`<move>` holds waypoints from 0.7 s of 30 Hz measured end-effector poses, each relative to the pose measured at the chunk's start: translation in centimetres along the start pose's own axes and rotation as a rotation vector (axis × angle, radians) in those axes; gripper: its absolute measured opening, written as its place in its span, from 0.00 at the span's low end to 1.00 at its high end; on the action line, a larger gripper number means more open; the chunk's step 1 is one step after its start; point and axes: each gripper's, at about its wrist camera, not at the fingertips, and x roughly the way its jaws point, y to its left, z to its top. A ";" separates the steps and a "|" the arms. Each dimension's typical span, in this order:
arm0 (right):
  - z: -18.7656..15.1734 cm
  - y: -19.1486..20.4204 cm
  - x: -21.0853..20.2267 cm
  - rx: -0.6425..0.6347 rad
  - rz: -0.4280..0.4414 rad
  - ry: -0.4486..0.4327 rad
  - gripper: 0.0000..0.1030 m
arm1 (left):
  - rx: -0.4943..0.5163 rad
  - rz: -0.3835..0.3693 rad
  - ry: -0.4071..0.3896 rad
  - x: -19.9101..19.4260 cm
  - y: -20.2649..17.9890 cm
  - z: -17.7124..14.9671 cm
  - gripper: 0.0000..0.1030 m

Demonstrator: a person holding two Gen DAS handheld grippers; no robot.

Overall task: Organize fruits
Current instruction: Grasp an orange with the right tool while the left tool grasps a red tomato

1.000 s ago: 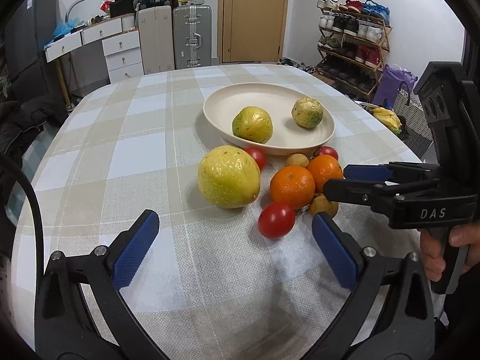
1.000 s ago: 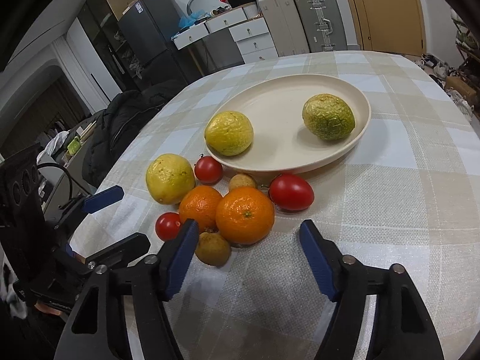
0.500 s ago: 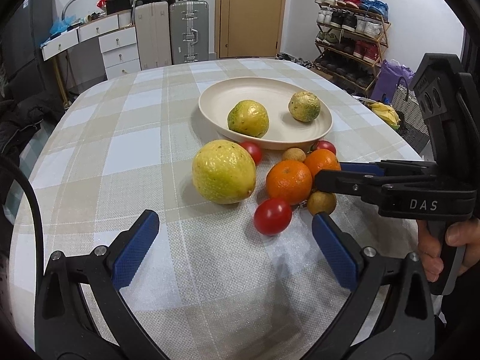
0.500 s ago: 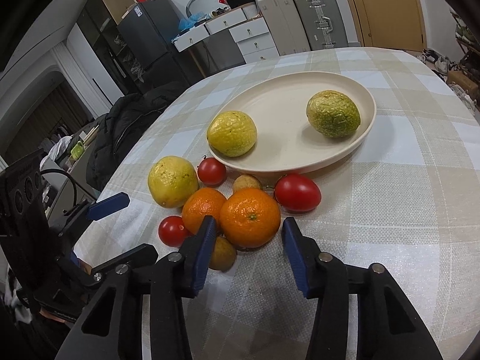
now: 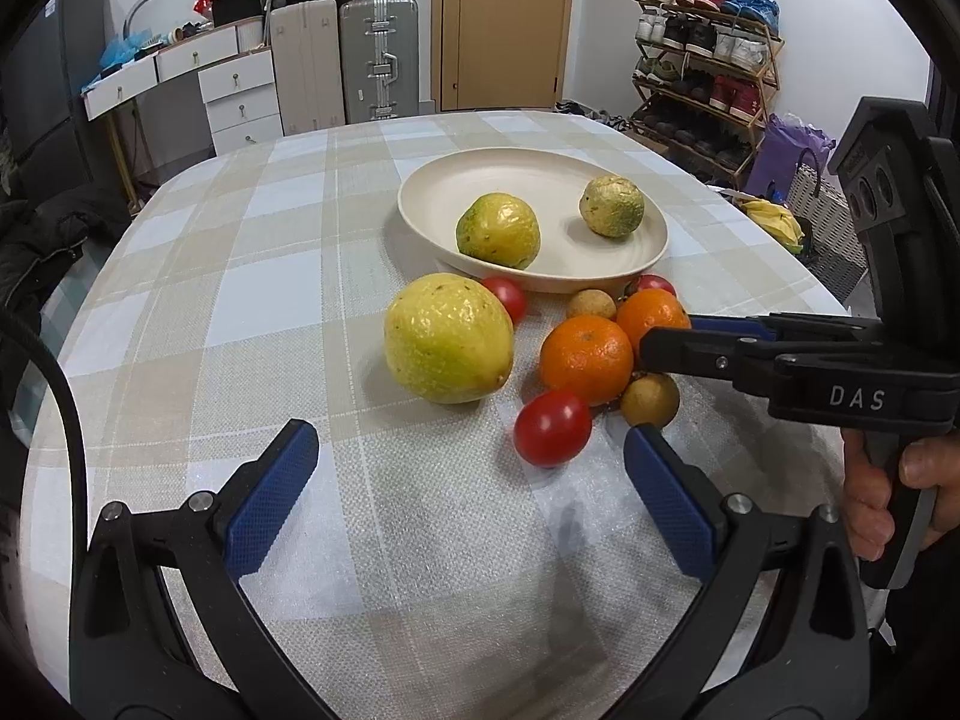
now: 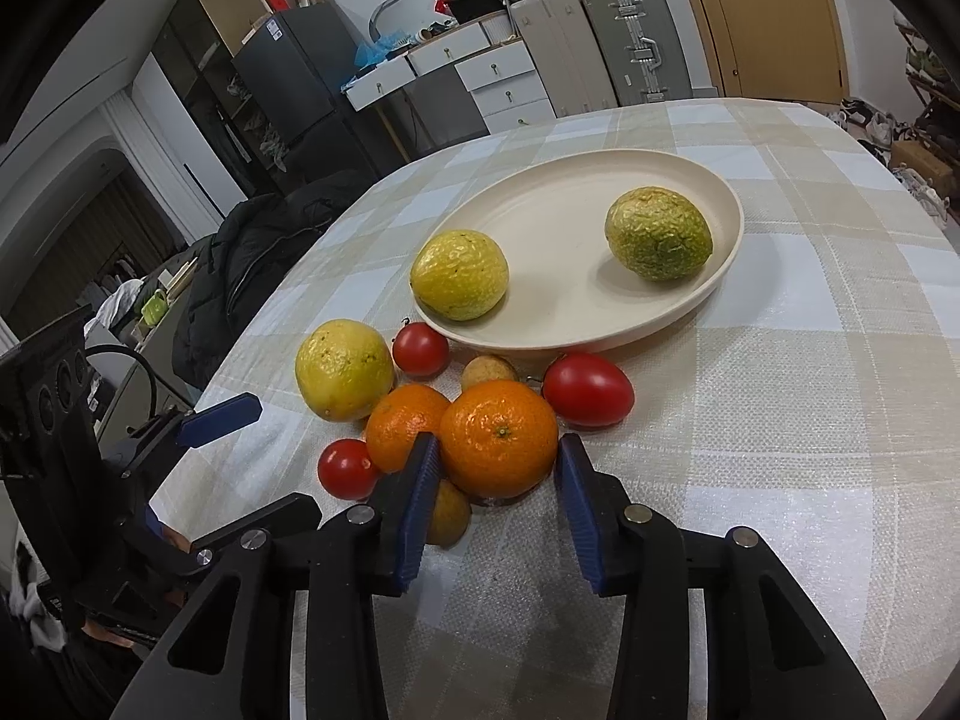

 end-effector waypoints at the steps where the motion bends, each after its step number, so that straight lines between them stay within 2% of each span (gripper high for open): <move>1: 0.0 0.0 -0.1 0.001 0.001 -0.001 0.40 | 0.001 0.000 0.003 0.1 -0.1 -0.1 0.99; 8: 0.2 -0.5 -1.2 0.009 0.013 -0.031 0.39 | 0.011 -0.012 0.042 0.8 -0.7 -0.4 0.98; 11: 0.4 -0.4 -1.8 0.007 0.019 -0.046 0.39 | 0.018 -0.019 0.047 0.9 -1.0 -0.4 0.94; 12: 0.4 -0.3 -2.0 0.003 0.020 -0.049 0.39 | 0.020 -0.022 0.049 0.9 -1.1 -0.4 0.92; 15: 0.5 0.0 -2.3 -0.006 0.022 -0.055 0.39 | 0.021 -0.041 0.063 1.2 -1.3 -0.5 0.75; 17: 0.5 0.1 -2.4 -0.009 0.024 -0.057 0.39 | 0.026 -0.063 0.075 1.4 -1.5 -0.6 0.69; 18: 0.6 0.2 -2.4 -0.010 0.024 -0.058 0.39 | 0.031 -0.071 0.076 1.4 -1.6 -0.6 0.62; 21: 0.5 0.3 -2.4 -0.013 0.026 -0.057 0.39 | 0.036 -0.082 0.073 1.4 -1.8 -0.4 0.58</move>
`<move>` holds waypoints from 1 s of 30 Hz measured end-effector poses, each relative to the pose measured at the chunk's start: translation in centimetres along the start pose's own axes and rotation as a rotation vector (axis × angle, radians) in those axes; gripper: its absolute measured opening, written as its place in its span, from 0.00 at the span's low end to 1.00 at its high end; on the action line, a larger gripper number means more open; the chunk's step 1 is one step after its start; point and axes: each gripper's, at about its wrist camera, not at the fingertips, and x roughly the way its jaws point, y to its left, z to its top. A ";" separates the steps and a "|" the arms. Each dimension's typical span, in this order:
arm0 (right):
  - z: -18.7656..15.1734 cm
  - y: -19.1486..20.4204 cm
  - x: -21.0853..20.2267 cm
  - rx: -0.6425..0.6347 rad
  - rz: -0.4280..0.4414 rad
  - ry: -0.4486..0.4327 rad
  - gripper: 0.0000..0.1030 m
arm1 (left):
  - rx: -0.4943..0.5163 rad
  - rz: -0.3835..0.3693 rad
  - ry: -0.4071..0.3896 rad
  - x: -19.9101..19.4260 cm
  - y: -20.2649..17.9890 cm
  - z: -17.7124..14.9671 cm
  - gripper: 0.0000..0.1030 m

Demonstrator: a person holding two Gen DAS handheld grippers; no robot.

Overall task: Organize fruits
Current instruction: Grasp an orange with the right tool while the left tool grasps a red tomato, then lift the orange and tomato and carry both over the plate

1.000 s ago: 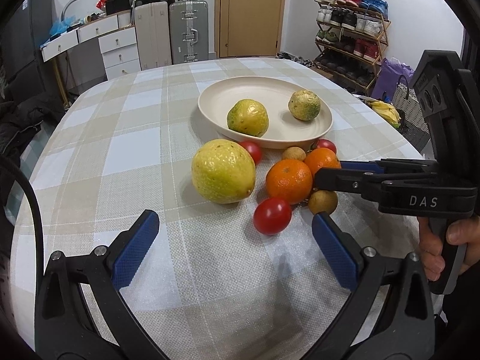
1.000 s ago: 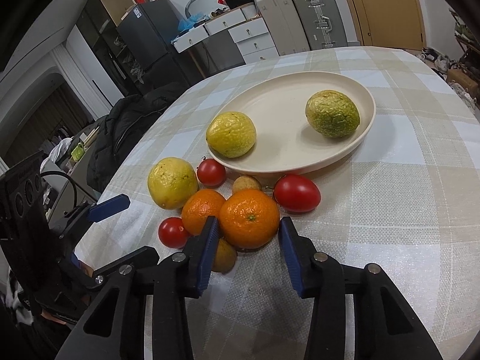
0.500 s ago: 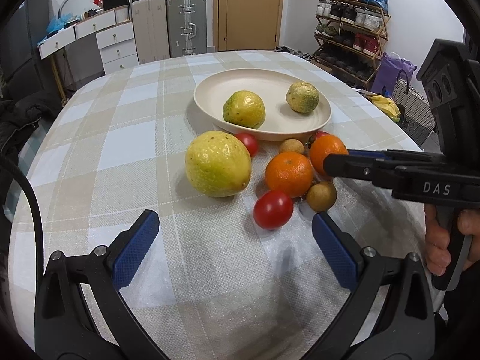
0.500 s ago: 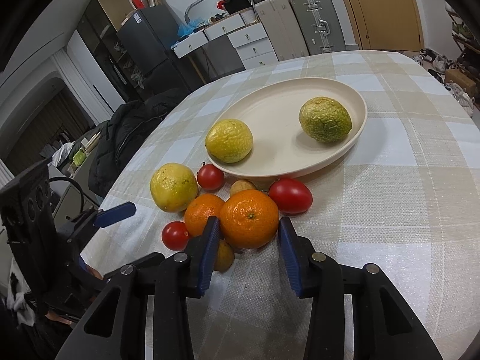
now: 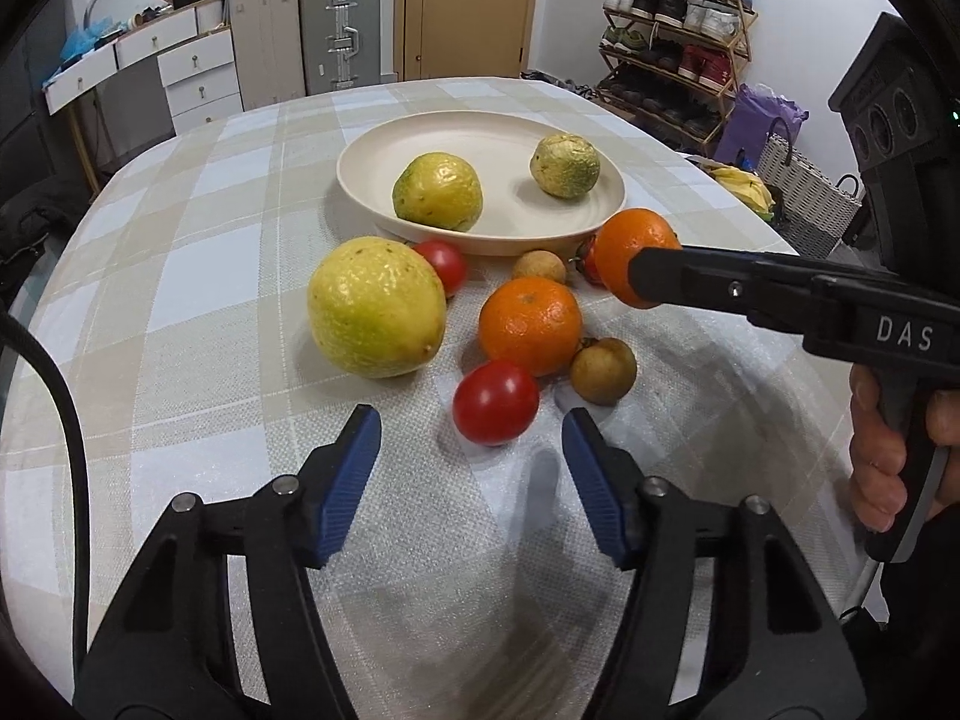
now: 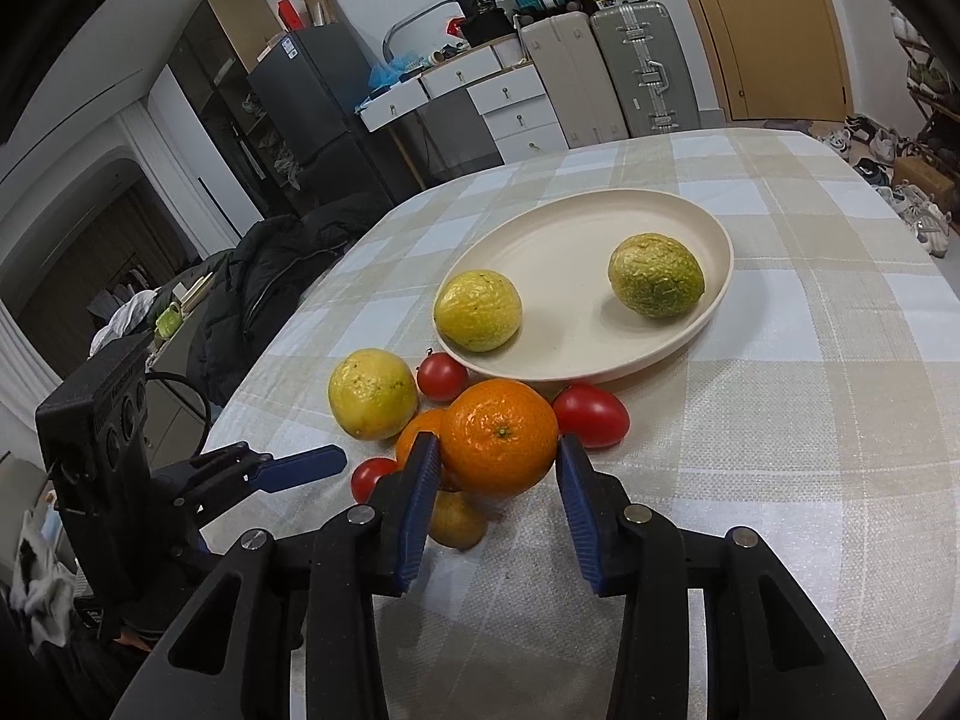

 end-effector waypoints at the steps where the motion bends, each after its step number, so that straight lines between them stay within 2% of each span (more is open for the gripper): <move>1: 0.0 0.0 0.0 0.000 0.000 0.000 0.39 | -0.001 -0.005 0.000 0.0 0.0 0.1 0.54; 4: 0.0 0.1 0.0 0.000 0.001 -0.001 0.39 | -0.006 -0.023 0.009 0.3 0.1 0.2 0.42; 10: -0.2 0.1 -0.2 -0.001 0.004 -0.005 0.39 | 0.000 -0.045 0.011 0.5 0.0 0.3 0.26; 30: 0.0 0.0 -0.6 -0.002 0.000 -0.017 0.39 | 0.006 -0.055 -0.040 -1.1 0.0 0.3 0.25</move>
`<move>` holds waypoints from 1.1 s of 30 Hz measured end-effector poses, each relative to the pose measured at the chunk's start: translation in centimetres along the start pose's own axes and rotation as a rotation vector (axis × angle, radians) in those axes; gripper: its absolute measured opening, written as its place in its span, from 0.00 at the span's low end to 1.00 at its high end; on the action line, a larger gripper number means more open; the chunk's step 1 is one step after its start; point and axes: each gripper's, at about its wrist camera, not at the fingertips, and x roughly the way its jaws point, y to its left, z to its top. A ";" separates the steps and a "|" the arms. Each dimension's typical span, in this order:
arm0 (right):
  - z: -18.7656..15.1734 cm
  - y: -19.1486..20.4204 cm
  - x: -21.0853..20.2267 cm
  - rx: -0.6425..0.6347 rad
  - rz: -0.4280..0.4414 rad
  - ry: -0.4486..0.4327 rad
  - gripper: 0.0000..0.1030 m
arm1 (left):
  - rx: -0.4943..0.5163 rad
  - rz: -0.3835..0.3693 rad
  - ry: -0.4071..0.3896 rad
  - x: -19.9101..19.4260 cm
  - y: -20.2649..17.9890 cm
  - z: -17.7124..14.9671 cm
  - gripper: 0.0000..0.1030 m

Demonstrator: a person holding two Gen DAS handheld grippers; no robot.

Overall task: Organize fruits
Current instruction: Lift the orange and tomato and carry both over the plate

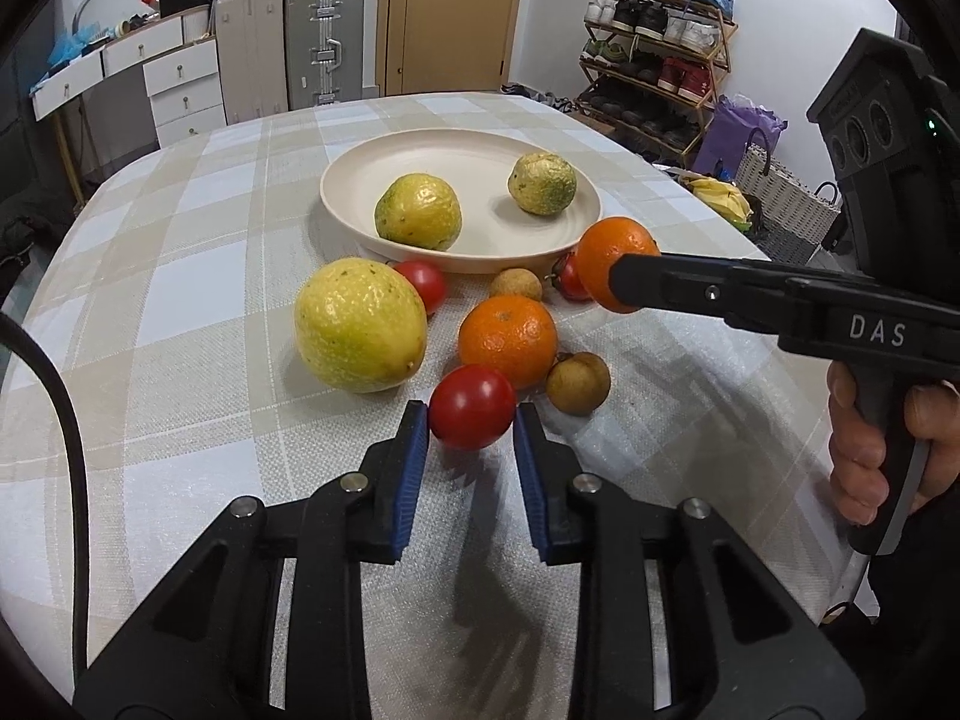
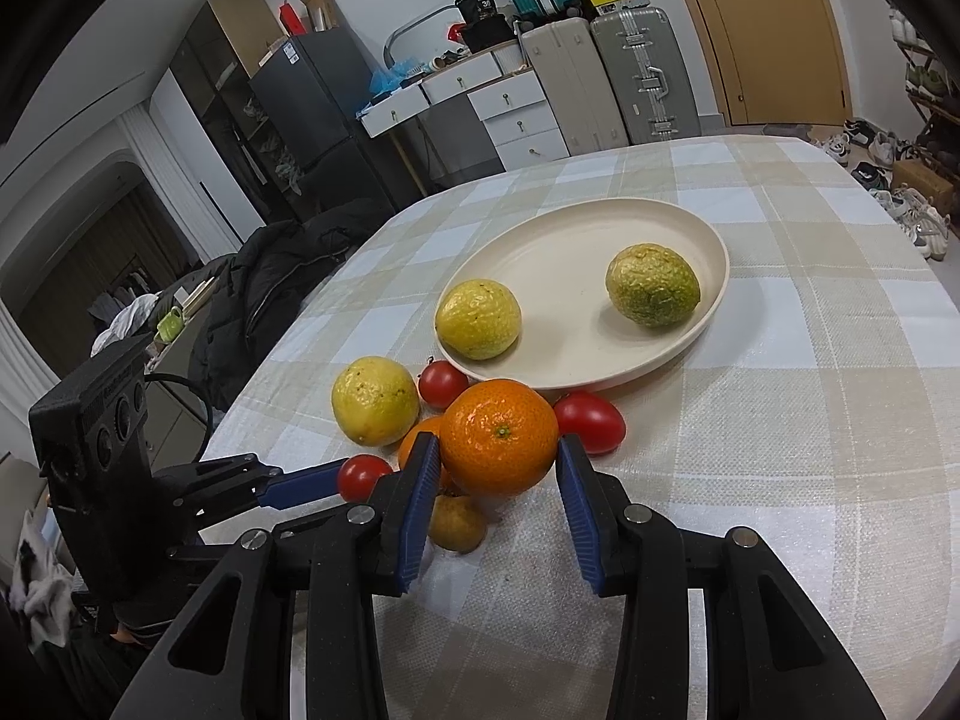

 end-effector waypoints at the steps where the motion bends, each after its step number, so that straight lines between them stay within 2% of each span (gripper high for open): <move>1: 0.0 0.0 -0.1 0.000 -0.002 -0.004 0.39 | 0.000 -0.001 -0.006 -0.1 0.0 0.1 0.25; 16: 0.8 -0.9 -2.1 0.023 0.003 -0.070 0.39 | -0.013 0.021 -0.112 -3.5 0.2 0.8 0.25; 33: 1.0 -2.1 -2.9 0.055 -0.009 -0.094 0.39 | -0.012 0.029 -0.137 -3.4 -0.5 1.9 0.25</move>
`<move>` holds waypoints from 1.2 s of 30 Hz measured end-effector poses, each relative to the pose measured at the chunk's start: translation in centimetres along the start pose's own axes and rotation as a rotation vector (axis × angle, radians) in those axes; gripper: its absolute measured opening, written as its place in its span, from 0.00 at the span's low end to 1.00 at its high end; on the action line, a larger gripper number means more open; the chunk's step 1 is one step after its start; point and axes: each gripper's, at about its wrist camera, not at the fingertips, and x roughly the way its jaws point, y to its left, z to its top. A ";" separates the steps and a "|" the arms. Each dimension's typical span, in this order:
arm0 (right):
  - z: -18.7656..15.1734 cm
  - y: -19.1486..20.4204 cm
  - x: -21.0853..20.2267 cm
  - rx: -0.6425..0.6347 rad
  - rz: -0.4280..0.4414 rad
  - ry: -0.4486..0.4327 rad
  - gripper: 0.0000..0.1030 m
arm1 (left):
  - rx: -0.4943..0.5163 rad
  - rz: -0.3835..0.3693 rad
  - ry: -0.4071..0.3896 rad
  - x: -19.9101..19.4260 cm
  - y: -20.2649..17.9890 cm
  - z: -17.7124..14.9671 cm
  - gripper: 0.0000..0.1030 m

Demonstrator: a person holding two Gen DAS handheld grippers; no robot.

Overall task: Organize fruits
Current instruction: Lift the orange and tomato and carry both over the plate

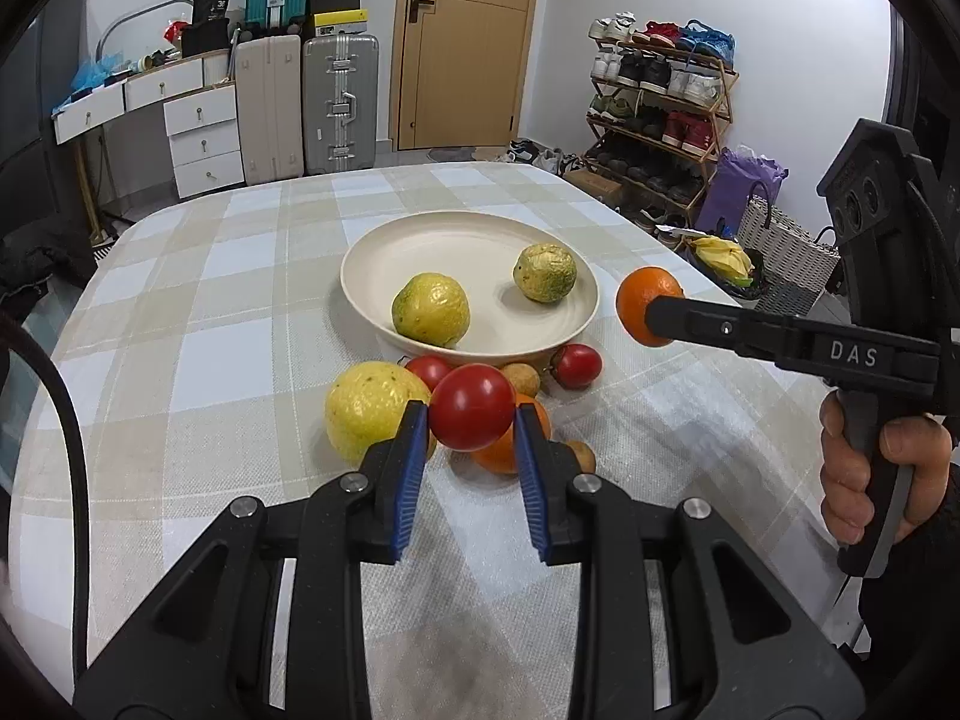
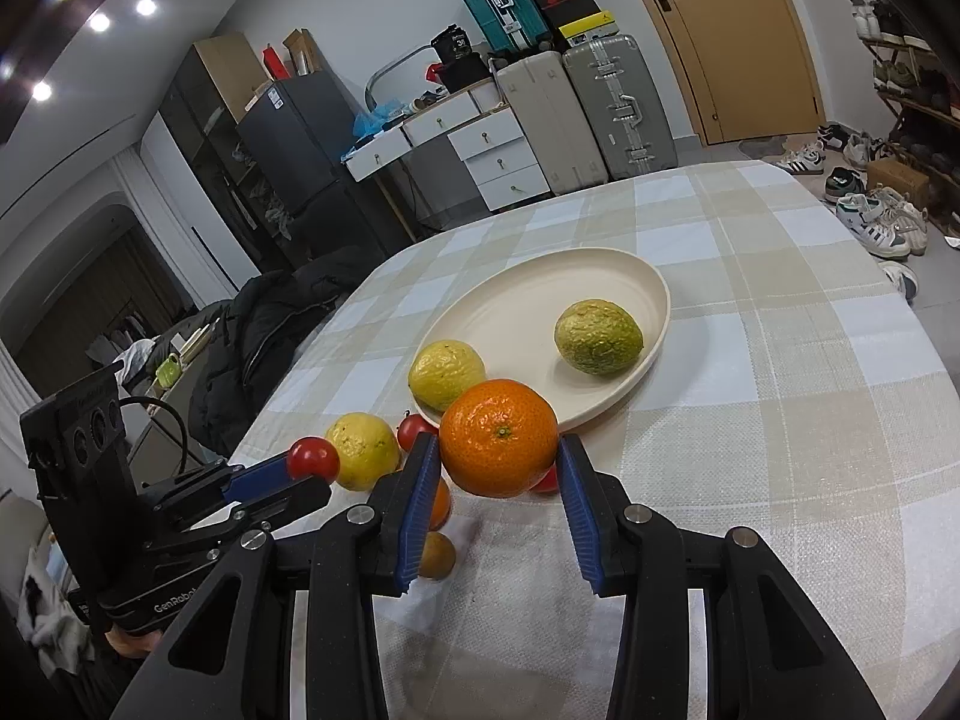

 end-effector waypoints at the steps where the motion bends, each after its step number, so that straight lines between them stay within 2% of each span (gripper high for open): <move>1: -0.1 0.1 -0.1 -0.003 -0.001 0.002 0.39 | 0.000 0.001 -0.001 0.1 -0.1 0.2 0.25; 18: 0.4 0.4 1.2 -0.024 -0.013 0.030 0.39 | -0.007 -0.003 -0.010 2.7 -0.1 2.6 0.25; 36: 2.1 0.1 2.8 -0.022 -0.046 0.044 0.39 | -0.012 0.010 0.035 7.1 1.0 4.1 0.25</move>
